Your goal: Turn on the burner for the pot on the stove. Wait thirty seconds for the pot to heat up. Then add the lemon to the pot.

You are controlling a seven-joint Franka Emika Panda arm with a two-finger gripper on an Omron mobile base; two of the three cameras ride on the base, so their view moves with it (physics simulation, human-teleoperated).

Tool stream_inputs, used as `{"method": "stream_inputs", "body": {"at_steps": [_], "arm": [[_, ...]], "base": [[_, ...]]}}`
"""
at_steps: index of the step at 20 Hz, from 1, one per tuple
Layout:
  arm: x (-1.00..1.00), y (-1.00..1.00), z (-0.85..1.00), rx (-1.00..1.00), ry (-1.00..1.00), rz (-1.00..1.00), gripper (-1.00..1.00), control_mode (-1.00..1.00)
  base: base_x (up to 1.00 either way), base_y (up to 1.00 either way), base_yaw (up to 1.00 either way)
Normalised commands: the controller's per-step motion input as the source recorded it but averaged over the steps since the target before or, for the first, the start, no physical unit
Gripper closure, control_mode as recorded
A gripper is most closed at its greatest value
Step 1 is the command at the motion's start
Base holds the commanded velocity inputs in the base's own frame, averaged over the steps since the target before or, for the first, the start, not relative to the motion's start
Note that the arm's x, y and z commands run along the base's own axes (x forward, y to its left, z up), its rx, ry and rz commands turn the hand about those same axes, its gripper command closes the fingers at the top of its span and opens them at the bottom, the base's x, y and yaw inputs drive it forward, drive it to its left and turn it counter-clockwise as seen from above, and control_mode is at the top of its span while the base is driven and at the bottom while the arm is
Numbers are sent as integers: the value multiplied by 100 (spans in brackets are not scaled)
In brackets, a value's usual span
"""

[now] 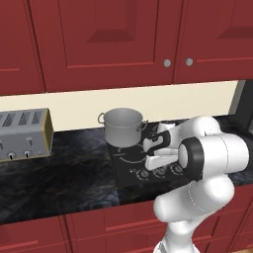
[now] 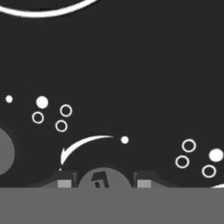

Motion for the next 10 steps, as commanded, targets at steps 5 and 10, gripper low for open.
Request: {"method": "stream_inputs", "body": {"at_steps": [5,10], "arm": [[-19,-13,-29,0,-1,44,100,-100],[-13,-16,-54,0,0,43,100,-100]], "base": [[0,0,0],[0,0,0]]}}
